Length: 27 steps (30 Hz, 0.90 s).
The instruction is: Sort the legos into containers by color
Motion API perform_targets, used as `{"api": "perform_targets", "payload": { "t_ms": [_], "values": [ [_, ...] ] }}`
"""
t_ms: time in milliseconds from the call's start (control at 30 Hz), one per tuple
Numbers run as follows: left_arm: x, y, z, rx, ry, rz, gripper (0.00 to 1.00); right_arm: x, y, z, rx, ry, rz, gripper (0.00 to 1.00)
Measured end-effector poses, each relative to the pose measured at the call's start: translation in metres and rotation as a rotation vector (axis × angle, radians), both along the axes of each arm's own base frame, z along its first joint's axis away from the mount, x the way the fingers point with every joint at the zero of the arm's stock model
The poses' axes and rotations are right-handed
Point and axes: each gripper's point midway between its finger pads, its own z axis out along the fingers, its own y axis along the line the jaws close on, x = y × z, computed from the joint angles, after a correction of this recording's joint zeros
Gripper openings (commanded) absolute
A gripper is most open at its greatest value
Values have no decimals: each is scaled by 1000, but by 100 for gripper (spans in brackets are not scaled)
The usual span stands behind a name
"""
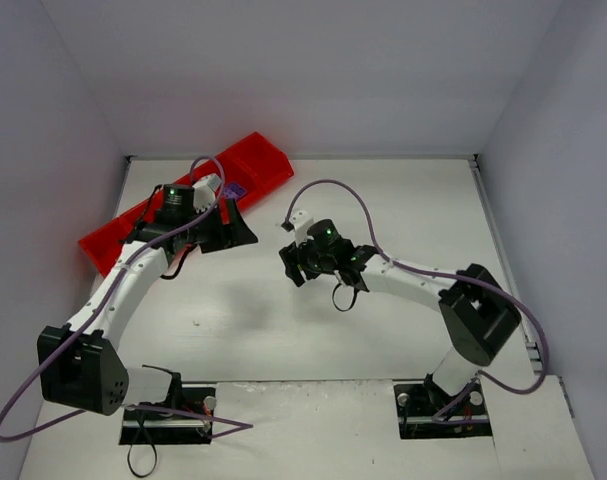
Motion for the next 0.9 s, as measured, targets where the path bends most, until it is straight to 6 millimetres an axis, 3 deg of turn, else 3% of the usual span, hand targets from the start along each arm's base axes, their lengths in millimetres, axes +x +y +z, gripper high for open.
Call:
{"api": "perform_targets", "payload": {
  "t_ms": [233, 367, 700, 900],
  "values": [
    [7, -27, 16, -131, -13, -116, 70, -14, 23, 76, 166, -134, 195, 0],
    [8, -36, 21, -181, -11, -160, 70, -23, 27, 101, 217, -171, 256, 0],
    [4, -65, 27, -256, 31, -253, 69, -29, 29, 109, 238, -182, 298, 0],
    [-3, -74, 25, -268, 53, -288, 60, -30, 29, 110, 240, -183, 297, 0]
  ]
}}
